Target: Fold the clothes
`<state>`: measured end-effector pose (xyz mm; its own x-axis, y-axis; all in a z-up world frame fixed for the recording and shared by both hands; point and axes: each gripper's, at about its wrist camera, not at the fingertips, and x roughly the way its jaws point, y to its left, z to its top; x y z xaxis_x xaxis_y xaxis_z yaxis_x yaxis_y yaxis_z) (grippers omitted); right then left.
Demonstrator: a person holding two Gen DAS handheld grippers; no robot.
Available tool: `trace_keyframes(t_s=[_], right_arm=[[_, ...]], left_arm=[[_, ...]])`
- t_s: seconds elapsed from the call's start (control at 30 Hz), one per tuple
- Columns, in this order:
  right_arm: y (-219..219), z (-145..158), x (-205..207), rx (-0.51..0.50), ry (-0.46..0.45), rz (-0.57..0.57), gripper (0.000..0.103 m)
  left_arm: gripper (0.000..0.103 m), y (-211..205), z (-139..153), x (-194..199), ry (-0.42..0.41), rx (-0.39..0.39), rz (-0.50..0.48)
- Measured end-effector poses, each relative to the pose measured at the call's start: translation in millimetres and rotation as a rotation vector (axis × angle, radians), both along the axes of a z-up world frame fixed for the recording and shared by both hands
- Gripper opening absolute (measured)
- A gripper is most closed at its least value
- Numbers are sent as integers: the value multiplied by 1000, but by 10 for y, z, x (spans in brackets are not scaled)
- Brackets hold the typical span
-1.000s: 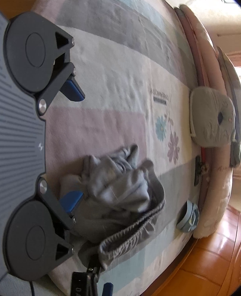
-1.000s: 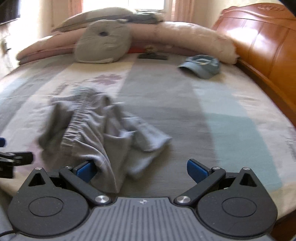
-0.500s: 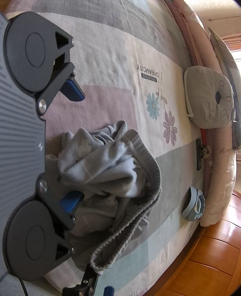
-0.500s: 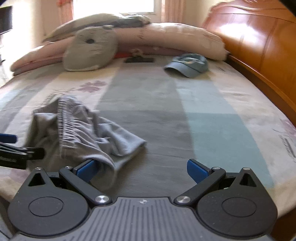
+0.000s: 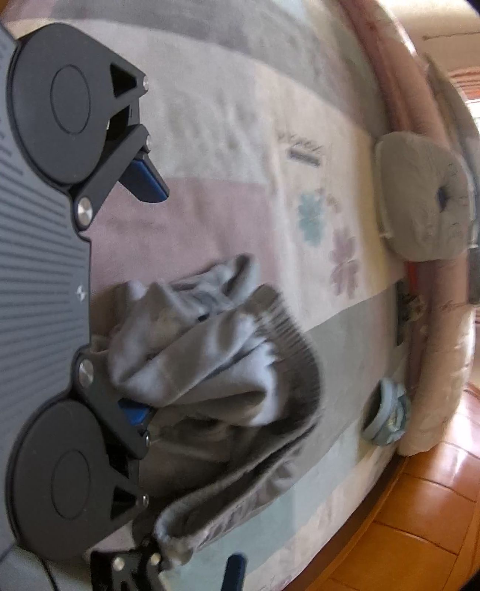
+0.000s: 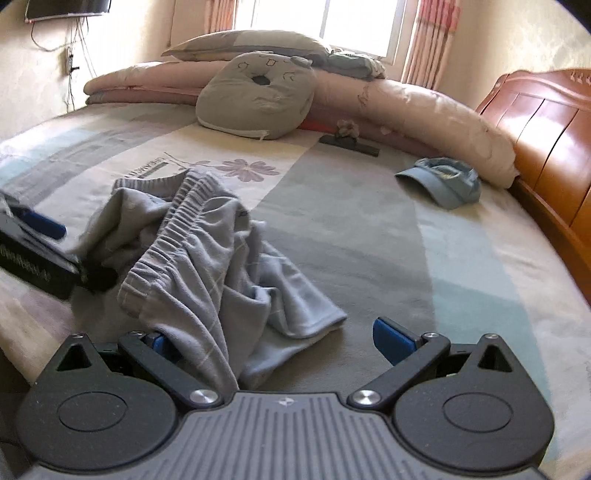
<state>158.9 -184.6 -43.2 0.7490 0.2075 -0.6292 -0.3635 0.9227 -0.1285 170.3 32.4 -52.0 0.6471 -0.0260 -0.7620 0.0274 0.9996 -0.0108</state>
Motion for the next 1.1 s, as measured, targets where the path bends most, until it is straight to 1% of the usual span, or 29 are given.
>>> trace_keyframes(t_s=[0.13, 0.2, 0.27, 0.33, 0.4, 0.57, 0.67, 0.73, 0.9, 1.03, 1.07, 1.1], right_arm=[[-106, 31, 17, -6, -1, -10, 103], [-137, 37, 8, 5, 10, -7, 103], [-117, 26, -22, 8, 20, 20, 103], [-77, -10, -48, -2, 29, 53, 103], [-75, -84, -39, -5, 59, 68, 103], [-142, -336, 11, 0, 155, 72, 103], [-211, -492, 57, 6, 204, 50, 103], [-313, -529, 77, 67, 224, 40, 103], [-387, -571, 36, 80, 177, 109, 103], [-353, -526, 27, 61, 194, 111, 103], [-340, -504, 27, 54, 202, 115, 103], [-338, -469, 28, 55, 204, 133, 103]], left_arm=[[102, 69, 46, 59, -1, -5, 4], [102, 72, 4, 40, 5, -4, -6], [102, 83, -47, 16, 11, -8, -13], [102, 123, -99, -5, 23, -27, -12], [102, 148, -125, -23, 32, -45, -17], [102, 111, -168, -34, 34, -27, -47], [102, 85, -193, -38, 32, -20, -66], [102, 87, -213, -55, 20, -21, -81], [102, 129, -307, -91, 5, -61, -100], [103, 218, -410, -69, 24, -148, -71], [103, 238, -431, -65, 26, -164, -71], [103, 239, -436, -68, 21, -163, -78]])
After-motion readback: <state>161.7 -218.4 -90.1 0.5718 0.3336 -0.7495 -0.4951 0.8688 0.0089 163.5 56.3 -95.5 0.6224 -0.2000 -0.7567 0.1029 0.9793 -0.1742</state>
